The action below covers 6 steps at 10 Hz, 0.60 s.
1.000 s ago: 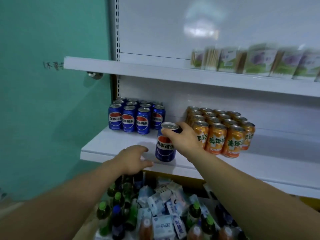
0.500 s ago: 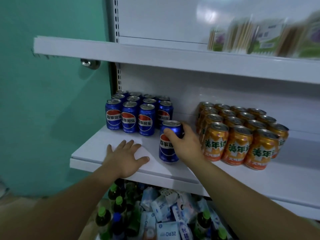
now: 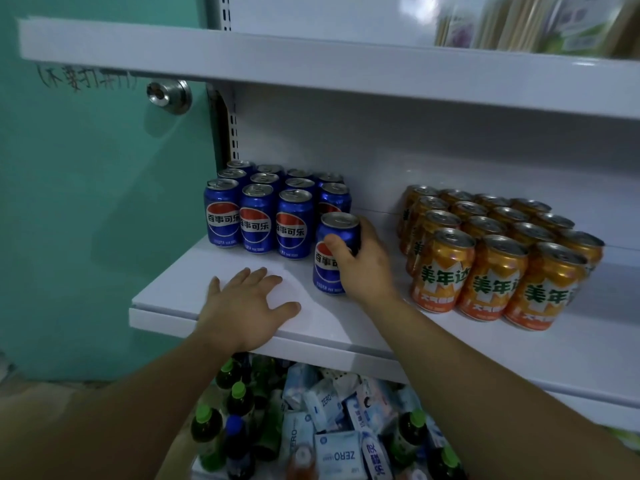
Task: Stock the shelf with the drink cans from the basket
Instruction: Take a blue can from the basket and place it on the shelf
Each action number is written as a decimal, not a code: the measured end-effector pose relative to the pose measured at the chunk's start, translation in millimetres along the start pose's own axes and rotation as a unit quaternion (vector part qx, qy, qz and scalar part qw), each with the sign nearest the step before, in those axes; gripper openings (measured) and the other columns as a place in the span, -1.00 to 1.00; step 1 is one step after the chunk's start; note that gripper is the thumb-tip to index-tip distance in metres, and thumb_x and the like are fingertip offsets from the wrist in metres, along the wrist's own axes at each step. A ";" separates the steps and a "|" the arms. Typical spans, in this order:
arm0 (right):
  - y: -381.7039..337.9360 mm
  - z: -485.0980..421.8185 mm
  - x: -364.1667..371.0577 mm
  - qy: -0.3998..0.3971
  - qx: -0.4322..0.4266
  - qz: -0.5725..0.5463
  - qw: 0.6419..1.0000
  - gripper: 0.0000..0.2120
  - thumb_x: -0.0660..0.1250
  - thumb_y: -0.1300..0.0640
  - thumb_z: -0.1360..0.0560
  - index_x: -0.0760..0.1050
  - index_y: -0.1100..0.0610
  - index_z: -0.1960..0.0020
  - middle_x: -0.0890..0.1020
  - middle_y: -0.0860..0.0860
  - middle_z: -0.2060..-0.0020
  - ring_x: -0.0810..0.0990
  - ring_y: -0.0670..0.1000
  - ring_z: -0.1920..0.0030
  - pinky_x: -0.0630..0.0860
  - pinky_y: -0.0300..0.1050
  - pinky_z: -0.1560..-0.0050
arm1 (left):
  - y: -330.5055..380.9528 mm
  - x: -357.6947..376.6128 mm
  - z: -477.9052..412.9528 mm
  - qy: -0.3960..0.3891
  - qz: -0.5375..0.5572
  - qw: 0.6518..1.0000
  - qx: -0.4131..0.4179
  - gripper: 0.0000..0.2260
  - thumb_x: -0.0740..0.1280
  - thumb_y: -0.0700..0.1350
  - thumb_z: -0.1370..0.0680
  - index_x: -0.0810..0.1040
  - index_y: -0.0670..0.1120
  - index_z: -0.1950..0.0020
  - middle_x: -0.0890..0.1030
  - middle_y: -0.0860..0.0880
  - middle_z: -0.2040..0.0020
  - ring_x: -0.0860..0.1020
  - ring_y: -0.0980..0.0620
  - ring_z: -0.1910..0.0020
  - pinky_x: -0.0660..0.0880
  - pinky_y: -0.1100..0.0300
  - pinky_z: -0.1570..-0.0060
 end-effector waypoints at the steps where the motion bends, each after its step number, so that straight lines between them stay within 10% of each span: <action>1: 5.0 -6.9 6.1 0.006 0.023 -0.012 1.000 -0.59 0.33 -0.02 -0.53 0.35 -0.03 -0.34 0.52 0.01 -0.24 0.47 0.07 -0.25 0.45 0.12 -0.28 | 0.3 -0.5 0.2 0.001 0.004 1.000 0.000 -0.37 0.03 0.39 -0.50 0.11 0.19 -0.52 0.04 0.13 -0.57 -0.03 0.08 -0.54 -0.14 -0.16 -0.48; 3: 13.2 -1.5 10.7 -0.024 0.014 0.059 0.998 -0.19 0.50 0.05 -0.39 0.14 -0.04 -0.50 0.32 0.02 -0.37 0.38 0.06 -0.33 0.38 0.05 -0.33 | 1.2 -1.2 1.1 0.000 0.002 1.000 0.000 -0.37 0.02 0.39 -0.50 0.11 0.17 -0.52 0.04 0.12 -0.57 -0.03 0.07 -0.54 -0.14 -0.16 -0.48; 6: 27.5 -27.1 22.7 -0.024 0.030 0.048 0.998 -0.14 0.53 0.01 -0.37 0.10 -0.06 -0.51 0.37 0.00 -0.37 0.43 0.05 -0.32 0.44 0.05 -0.28 | 0.4 0.0 0.8 0.000 0.005 1.000 0.002 -0.37 0.01 0.39 -0.50 0.11 0.18 -0.52 0.04 0.13 -0.57 -0.03 0.08 -0.54 -0.14 -0.16 -0.48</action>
Point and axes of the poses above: each hand's wrist, its own z-axis away from the middle knuckle, its own x-axis out of the palm, y = z × x, the point moved 9 cm from there along -z, towards the middle knuckle
